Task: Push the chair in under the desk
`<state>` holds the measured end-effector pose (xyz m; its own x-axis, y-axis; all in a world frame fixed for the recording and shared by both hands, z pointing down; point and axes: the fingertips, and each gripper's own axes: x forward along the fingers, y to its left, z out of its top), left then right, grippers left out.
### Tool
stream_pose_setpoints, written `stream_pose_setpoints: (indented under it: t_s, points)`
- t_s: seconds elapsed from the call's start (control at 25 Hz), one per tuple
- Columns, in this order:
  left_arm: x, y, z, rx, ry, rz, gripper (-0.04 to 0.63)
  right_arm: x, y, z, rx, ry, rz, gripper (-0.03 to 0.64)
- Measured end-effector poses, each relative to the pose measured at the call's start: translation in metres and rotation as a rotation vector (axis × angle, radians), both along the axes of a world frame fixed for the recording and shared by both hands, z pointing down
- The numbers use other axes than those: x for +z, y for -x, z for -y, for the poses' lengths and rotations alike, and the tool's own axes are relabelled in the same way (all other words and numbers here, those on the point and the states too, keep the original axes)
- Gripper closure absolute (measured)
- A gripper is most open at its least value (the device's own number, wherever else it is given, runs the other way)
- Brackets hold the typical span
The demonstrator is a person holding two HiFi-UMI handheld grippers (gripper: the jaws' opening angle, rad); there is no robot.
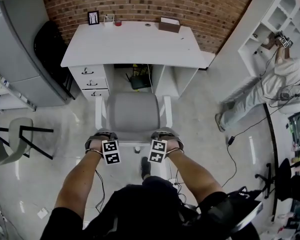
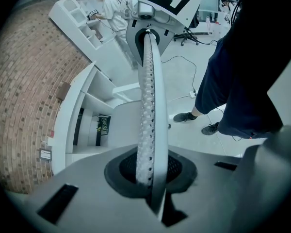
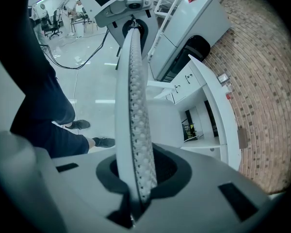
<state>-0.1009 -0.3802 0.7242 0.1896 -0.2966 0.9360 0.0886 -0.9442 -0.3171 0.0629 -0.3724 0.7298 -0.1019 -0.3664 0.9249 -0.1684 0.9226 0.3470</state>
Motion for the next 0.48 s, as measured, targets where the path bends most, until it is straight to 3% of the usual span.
stream_pose_setpoints:
  t_s: [0.48]
  points:
    - [0.0,-0.014,0.051,-0.039,0.005,0.012,0.561,-0.001,-0.014,0.056,-0.033,0.0,0.002,0.563]
